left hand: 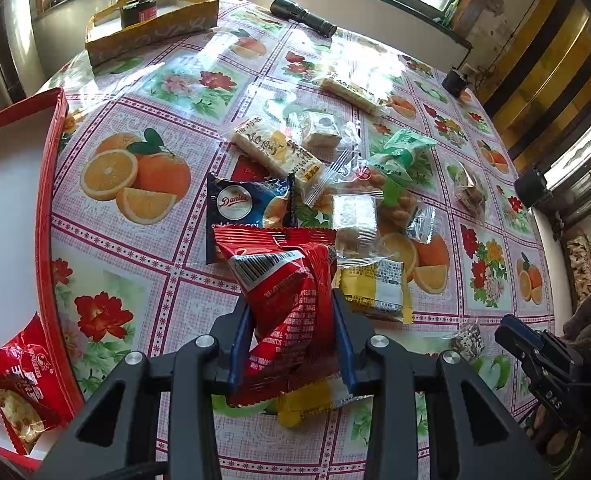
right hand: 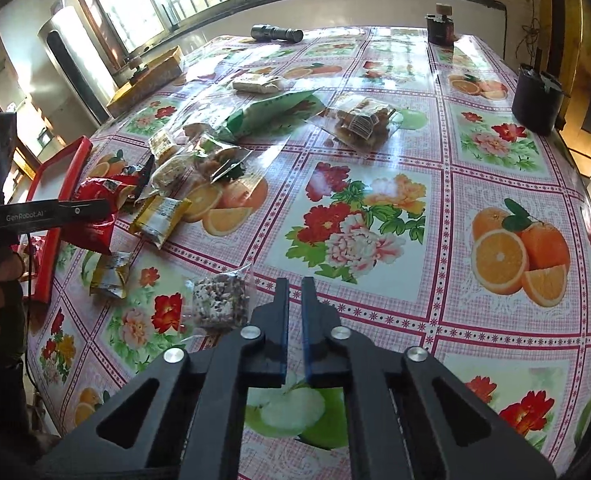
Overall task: Organize snacks
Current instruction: 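Grasp the red chip bag with the left tool while the right tool grasps the clear nut bag, then carry both bags over the red tray and open both tools to release them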
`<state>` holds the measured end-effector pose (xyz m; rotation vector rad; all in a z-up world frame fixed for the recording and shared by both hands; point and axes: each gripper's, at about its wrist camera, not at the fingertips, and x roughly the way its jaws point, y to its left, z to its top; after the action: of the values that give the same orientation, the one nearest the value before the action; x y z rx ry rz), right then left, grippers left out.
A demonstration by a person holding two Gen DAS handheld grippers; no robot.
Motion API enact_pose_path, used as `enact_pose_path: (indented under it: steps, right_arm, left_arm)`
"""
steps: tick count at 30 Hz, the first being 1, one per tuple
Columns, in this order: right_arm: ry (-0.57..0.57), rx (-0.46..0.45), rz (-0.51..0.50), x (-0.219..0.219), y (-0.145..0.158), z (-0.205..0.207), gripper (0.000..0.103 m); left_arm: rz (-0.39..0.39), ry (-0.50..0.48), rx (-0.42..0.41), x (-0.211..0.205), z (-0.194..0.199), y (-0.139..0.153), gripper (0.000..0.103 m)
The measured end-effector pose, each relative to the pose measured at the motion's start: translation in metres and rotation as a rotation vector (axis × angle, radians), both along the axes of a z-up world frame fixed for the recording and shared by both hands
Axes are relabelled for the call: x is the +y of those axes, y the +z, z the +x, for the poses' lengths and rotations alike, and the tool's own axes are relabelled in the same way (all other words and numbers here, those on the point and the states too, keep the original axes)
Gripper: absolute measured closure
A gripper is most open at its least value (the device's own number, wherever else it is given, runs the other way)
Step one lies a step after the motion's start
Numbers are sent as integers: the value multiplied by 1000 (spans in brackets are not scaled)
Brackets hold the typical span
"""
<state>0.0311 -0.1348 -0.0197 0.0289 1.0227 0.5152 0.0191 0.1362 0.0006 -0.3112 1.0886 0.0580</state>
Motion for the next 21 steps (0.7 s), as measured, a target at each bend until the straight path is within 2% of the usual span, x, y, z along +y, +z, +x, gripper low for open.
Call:
enact_pose_path:
  steps: [1,3,5,7,11,14,15,21]
  right_arm:
    - [4,4,28,0,2,-3,81]
    - [32,-15,70,6,8,-11,51]
    - [54,-57,26,23,13,-19,31]
    - [77,-77,-30,41,11,-23,30]
    - [97,-48,-134,64,-9,-19,31]
    - [104,-89,-207,70,-13,-23,46]
    - [106,-76,-188,69,-12,-23,54]
    - [81,-70,-89,63,6,-28,57]
  left_arm:
    - [-4,4,0,1,-1,0,67]
    - [-11,7,-4,4,-4,2,67]
    - [-10,6,-16,4,-7,6,67]
    - [-8,5,-31,5,-10,12,67]
    - [-1,14,-51,10,-17,19,67]
    - [3,23,-55,13,-20,20,67]
    - [2,22,-57,15,-22,20,67]
    - [5,21,-78,19,-31,24,67]
